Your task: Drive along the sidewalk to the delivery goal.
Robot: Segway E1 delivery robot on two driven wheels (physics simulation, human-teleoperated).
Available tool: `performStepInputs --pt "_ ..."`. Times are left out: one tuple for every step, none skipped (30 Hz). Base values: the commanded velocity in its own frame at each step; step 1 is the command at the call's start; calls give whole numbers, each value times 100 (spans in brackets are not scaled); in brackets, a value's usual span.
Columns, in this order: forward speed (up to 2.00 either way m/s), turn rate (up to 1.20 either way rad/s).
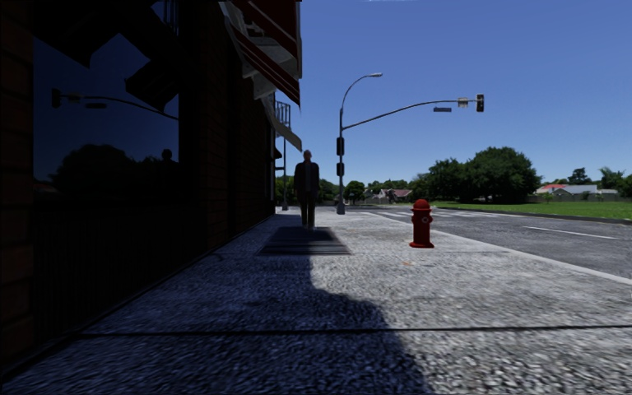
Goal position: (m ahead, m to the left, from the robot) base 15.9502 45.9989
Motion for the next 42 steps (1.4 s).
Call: performStepInputs --pt "200 -47" --pt "200 -47" --pt "200 -47" --pt "200 -47" --pt "200 -47" --pt "200 -47" --pt "200 -47" --pt "200 -47" --pt "200 -47" --pt "200 -47" --pt "200 -47" --pt "200 -47" --pt "200 -41" --pt "200 0" --pt "200 0" --pt "200 0" --pt "200 0" --pt "200 0" --pt "200 0" --pt "200 0" --pt "200 0" --pt "200 0" --pt "200 0" --pt "200 0" --pt "200 0" --pt "200 0" --pt "200 0" --pt "200 0" --pt "200 0" --pt "200 0" --pt "200 0" --pt "200 0" --pt "200 0" --pt "200 0" --pt "200 0" --pt "200 0" --pt "200 0" --pt "200 0" --pt "200 0" --pt "200 0" --pt "200 0" --pt "200 0"
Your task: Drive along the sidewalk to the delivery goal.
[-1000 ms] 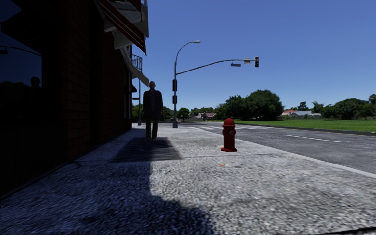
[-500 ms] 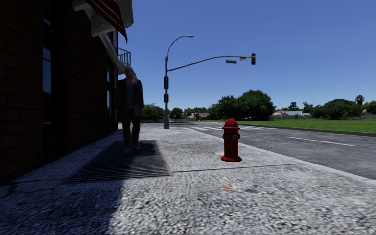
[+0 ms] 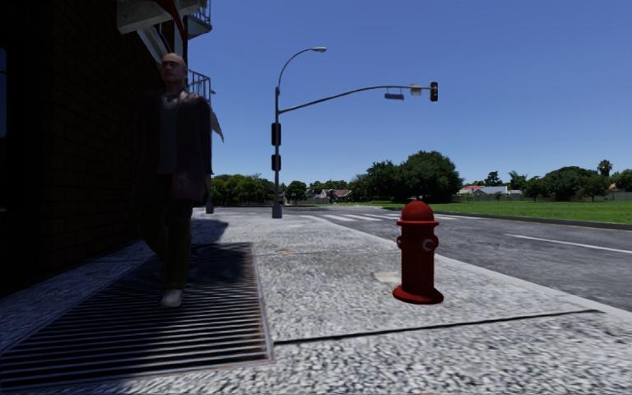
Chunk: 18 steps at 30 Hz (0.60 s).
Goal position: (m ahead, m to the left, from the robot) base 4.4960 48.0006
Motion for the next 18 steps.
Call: performStepInputs --pt "200 0" --pt "200 0" --pt "200 0" --pt "200 0" --pt "200 0" --pt "200 0" --pt "200 0" --pt "200 0" --pt "200 0" --pt "200 0" --pt "200 0" --pt "200 0" --pt "200 0" --pt "200 0" --pt "200 0" --pt "200 0" --pt "200 0" --pt "200 0"
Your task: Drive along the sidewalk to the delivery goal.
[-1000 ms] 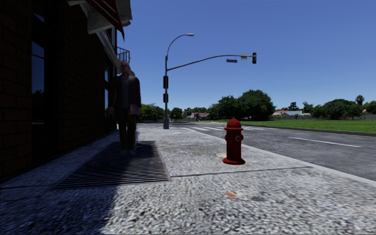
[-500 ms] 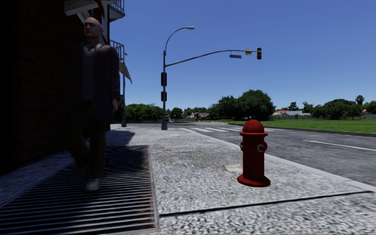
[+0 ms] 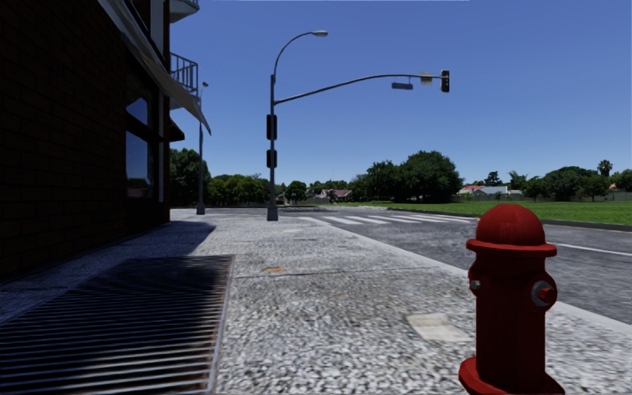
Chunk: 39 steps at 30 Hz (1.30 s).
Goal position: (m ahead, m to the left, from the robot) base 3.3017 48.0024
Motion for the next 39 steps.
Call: performStepInputs --pt "200 0" --pt "200 0" --pt "200 0" --pt "200 4" --pt "200 4" --pt "200 4" --pt "200 4" --pt "200 4" --pt "200 4" --pt "200 4" --pt "200 4" --pt "200 4" --pt "200 4" --pt "200 4" --pt "200 4" --pt "200 4" --pt "200 4" --pt "200 4" --pt "200 4" --pt "200 4" --pt "200 4" --pt "200 4" --pt "200 4" --pt "200 4" --pt "200 6" --pt "200 8" --pt "200 8" --pt "200 9" --pt "200 10" --pt "200 12" --pt "200 12" --pt "200 14" --pt "200 15" --pt "200 16" --pt "200 16" --pt "200 16" --pt "200 16" --pt "200 16" --pt "200 16"
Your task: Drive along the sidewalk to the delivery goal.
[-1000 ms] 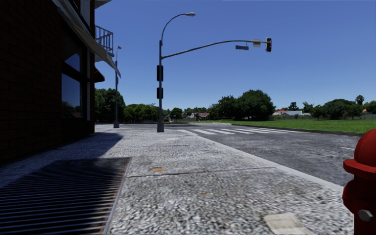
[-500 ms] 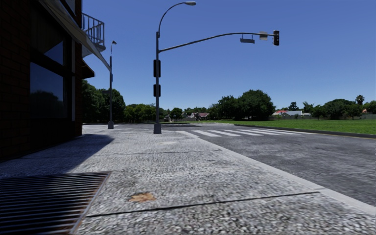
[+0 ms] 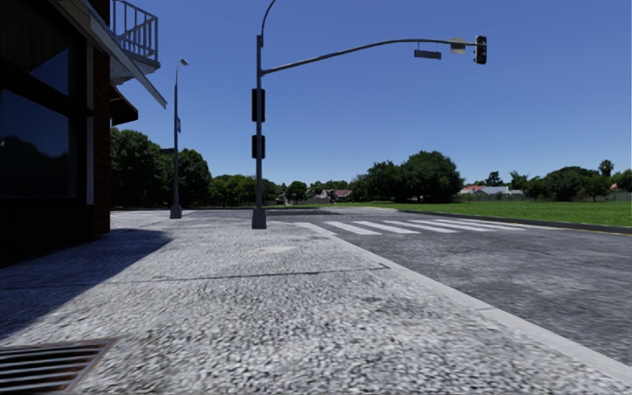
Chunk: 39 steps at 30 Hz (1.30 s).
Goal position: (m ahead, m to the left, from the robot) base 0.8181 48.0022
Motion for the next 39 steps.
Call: performStepInputs --pt "200 17" --pt "200 17" --pt "200 17" --pt "200 17" --pt "200 17" --pt "200 18" --pt "200 20" --pt "200 24" --pt "200 24" --pt "200 28" --pt "200 31" --pt "200 32" --pt "200 32" --pt "200 32" --pt "200 32" --pt "200 32" --pt "200 32" --pt "200 32" --pt "200 33" --pt "200 36" --pt "200 36" --pt "200 37" --pt "200 38" --pt "200 38" --pt "200 38" --pt "200 39" --pt "200 40" --pt "200 40" --pt "200 40" --pt "200 40" --pt "200 40" --pt "200 40" --pt "200 40" --pt "200 40" --pt "200 41" --pt "200 41" --pt "200 41" --pt "200 41" --pt "200 41"
